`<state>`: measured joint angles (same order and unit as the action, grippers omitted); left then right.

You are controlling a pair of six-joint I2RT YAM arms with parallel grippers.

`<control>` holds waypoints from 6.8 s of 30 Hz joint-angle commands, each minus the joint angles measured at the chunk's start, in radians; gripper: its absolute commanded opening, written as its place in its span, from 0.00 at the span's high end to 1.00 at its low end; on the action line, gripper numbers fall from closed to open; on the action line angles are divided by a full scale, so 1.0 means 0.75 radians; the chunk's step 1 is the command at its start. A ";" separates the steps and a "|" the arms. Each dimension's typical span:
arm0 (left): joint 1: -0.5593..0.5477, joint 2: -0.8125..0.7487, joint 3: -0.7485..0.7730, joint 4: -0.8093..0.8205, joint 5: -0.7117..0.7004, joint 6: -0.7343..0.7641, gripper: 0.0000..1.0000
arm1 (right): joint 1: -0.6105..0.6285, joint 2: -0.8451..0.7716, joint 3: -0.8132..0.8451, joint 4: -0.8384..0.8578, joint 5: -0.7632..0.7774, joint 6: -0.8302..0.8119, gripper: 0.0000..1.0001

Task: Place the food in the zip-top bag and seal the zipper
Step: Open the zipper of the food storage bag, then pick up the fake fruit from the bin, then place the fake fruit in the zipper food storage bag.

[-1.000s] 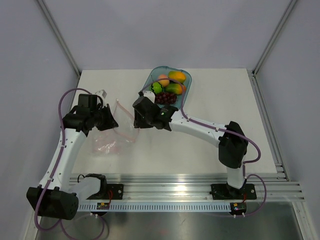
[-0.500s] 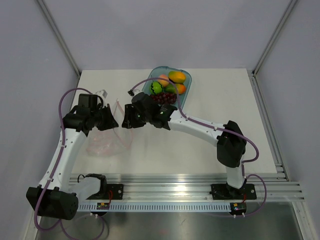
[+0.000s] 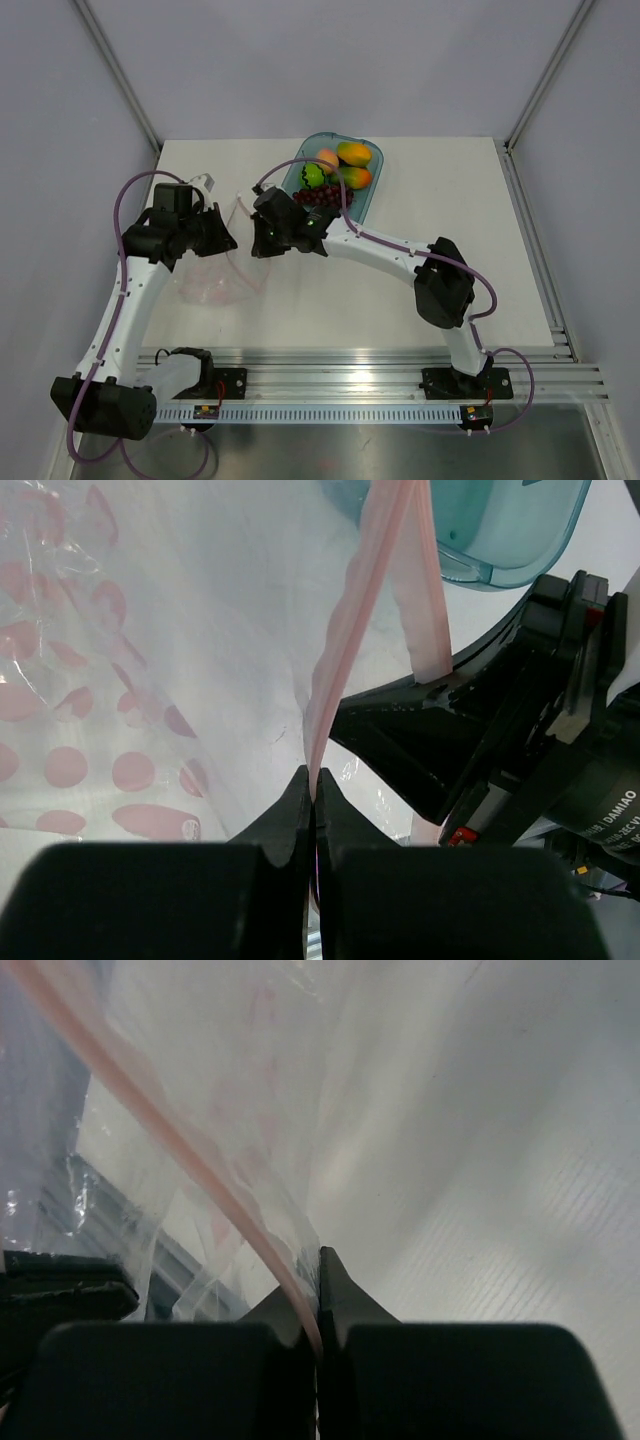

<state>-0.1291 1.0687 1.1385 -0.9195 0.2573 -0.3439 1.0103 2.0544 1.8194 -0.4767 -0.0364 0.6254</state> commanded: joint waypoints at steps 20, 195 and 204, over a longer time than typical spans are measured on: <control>-0.271 -0.036 -0.025 0.079 -0.275 -0.087 0.69 | -0.085 -0.119 -0.049 -0.011 0.126 0.131 1.00; -0.126 0.937 0.973 0.107 -0.004 -0.229 1.00 | -0.580 -0.199 -0.015 0.541 -0.514 -0.067 0.36; -0.124 0.946 1.012 0.111 0.058 -0.237 1.00 | -0.558 -0.072 0.022 0.539 -0.489 -0.016 0.37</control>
<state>-0.2230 1.7702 1.8393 -0.8703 0.2470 -0.5175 0.5896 1.9755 1.8015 -0.1089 -0.3943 0.5865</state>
